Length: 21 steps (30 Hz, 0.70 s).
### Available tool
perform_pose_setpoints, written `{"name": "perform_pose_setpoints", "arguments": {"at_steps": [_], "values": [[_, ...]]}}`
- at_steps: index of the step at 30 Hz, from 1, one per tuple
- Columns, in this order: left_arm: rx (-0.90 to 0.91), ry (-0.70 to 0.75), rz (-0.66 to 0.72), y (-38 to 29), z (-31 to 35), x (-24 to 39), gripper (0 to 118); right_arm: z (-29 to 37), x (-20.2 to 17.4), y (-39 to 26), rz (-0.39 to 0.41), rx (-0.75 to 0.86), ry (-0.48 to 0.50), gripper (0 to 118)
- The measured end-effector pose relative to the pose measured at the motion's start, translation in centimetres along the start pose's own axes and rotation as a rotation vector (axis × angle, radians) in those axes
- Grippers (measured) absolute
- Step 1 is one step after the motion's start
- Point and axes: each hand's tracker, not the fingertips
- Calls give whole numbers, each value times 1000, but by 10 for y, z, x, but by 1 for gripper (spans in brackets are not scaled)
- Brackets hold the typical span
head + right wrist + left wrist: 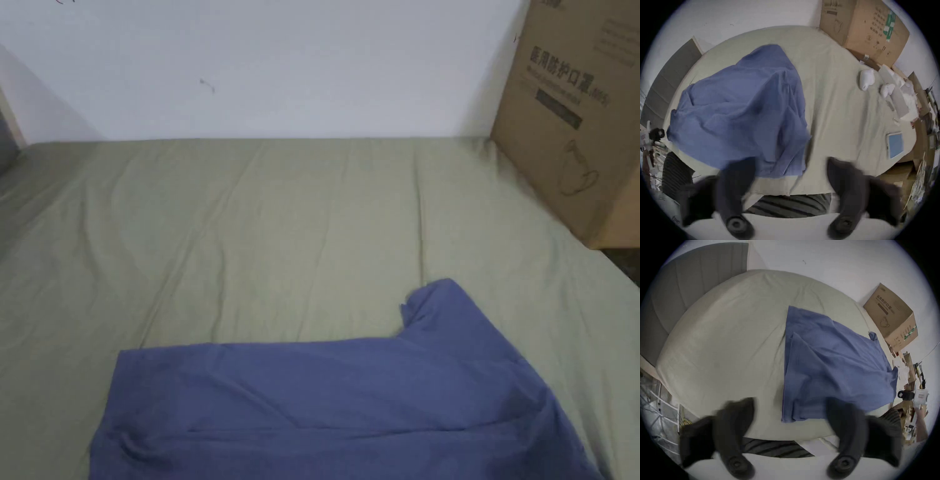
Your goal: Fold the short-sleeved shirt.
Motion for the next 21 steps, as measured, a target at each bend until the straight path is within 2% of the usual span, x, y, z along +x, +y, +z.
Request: {"name": "perform_pose_setpoints", "arguments": {"at_steps": [1,2,3,4,6,8,9,10,11,12,13,15,17,21], "values": [[34,2,-18,5,6,2,113,4,-3,3,25,21,-18,118],[81,2,-31,12,14,6,114,16,-6,8,19,104,-39,117],[113,-8,-39,19,23,13,114,19,-9,16,59,104,-35,117],[140,-24,-42,26,29,18,114,21,-9,25,64,128,-26,117],[207,-62,-51,42,38,29,114,29,-18,42,65,190,23,117],[244,-82,-82,59,42,44,113,51,-44,65,57,242,53,117],[247,-114,-109,69,43,53,108,54,-50,76,50,258,95,115],[274,-123,-131,75,41,57,86,57,-55,86,35,293,139,102],[308,-114,-153,83,40,64,50,59,-60,94,27,333,181,75],[320,-102,-180,92,37,71,0,66,-72,101,19,375,199,21],[322,-74,-205,103,31,80,0,65,-79,111,12,402,202,0],[312,-61,-210,120,22,77,0,63,-89,122,30,424,190,0],[288,-71,-202,146,3,69,0,55,-96,139,36,421,226,0],[157,-42,-148,190,-59,46,1,47,-107,156,52,417,236,0]]}}
